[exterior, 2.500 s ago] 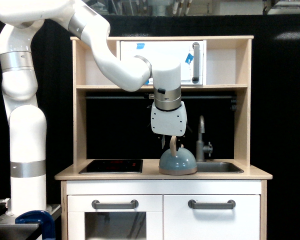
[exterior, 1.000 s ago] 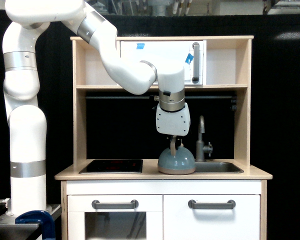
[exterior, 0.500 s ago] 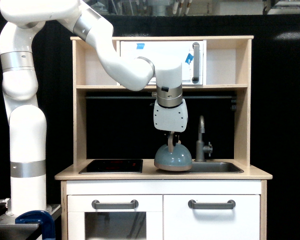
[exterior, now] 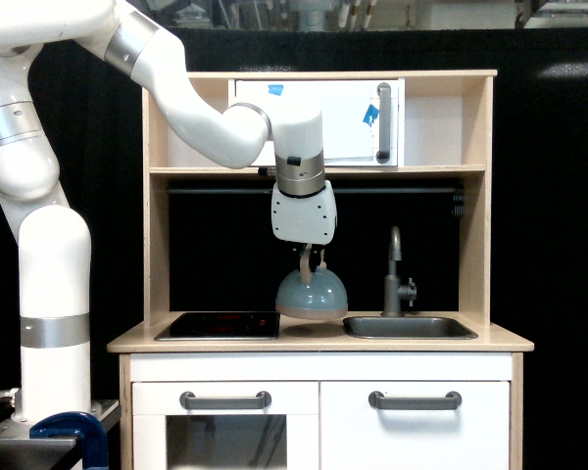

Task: Place the teapot on the stove

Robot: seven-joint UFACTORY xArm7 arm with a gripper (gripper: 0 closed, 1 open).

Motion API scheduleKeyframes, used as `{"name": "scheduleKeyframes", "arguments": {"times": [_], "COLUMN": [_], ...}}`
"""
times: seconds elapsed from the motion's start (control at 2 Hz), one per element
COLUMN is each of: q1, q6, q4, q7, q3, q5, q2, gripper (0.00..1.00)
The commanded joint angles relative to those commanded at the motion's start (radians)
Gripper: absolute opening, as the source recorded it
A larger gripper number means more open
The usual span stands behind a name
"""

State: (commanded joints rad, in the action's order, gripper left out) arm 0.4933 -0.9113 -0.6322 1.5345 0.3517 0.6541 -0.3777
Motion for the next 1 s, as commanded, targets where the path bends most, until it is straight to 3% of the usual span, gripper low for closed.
{"name": "scheduleKeyframes", "arguments": {"times": [0.5,1.0], "q1": [-0.051,-0.085], "q6": [0.005,-0.052], "q4": [0.253,0.427], "q7": [-0.124,-0.237], "q3": [-0.091,-0.147], "q5": [-0.070,-0.116], "q2": [-0.312,-0.585], "gripper": [0.00,0.00]}}
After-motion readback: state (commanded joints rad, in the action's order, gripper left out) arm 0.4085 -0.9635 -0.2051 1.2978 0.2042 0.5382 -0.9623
